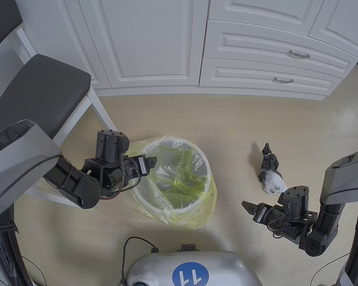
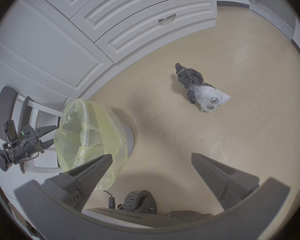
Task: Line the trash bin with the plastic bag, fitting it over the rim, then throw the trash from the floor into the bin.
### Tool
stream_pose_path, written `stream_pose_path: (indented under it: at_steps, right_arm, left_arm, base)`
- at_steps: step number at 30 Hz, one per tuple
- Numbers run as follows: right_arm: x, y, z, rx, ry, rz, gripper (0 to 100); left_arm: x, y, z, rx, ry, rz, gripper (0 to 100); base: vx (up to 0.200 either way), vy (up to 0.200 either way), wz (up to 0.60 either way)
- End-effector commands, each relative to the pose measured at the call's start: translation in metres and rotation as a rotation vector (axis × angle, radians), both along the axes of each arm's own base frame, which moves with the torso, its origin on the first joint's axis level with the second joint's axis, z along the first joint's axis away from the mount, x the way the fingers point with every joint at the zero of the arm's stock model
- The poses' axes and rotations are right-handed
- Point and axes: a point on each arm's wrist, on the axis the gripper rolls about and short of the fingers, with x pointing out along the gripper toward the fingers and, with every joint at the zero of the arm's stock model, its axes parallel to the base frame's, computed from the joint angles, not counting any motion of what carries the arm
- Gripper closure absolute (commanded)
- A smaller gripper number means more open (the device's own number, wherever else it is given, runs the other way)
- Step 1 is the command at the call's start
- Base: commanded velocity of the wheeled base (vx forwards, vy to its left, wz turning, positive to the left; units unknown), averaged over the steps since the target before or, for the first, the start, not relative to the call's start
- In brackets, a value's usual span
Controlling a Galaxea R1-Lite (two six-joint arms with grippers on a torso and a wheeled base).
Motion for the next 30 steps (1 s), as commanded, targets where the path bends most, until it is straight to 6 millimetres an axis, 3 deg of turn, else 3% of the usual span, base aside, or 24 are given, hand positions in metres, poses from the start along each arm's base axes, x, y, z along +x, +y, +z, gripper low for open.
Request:
stream_pose_path:
  at_steps: [1,7,12,17,22,30]
  right_arm:
    - [0.0,0.0,-0.002,-0.004,0.006,0.002,0]
    - [0.0,0.0,-0.003,-0.003,0.008,0.001,0]
    - [0.0,0.001,-0.003,-0.003,0.008,0.001,0]
    - [0.0,0.001,-0.003,-0.003,0.01,0.003,0]
    - [0.0,0.0,-0.003,-0.004,0.011,0.003,0]
    - [0.0,0.0,-0.005,-0.011,0.016,0.005,0]
  left_arm:
    - [0.001,-0.036,-0.013,0.087,-0.005,-0.011,0]
    - [0.006,-0.055,-0.036,0.125,0.008,-0.013,0]
    - [0.01,-0.053,-0.034,0.156,-0.011,0.048,0]
    - [0.009,-0.048,-0.027,0.156,-0.022,0.059,0]
    - [0.009,-0.043,-0.032,0.194,-0.007,0.056,0]
    - [0.003,-0.013,-0.042,0.352,0.034,0.039,0]
  base:
    - [0.0,0.0,0.0]
    - [0.0,0.0,0.0]
    - [0.0,0.0,0.0]
    - [0.0,0.0,0.0]
    - [0.0,0.0,0.0]
    - [0.0,0.0,0.0]
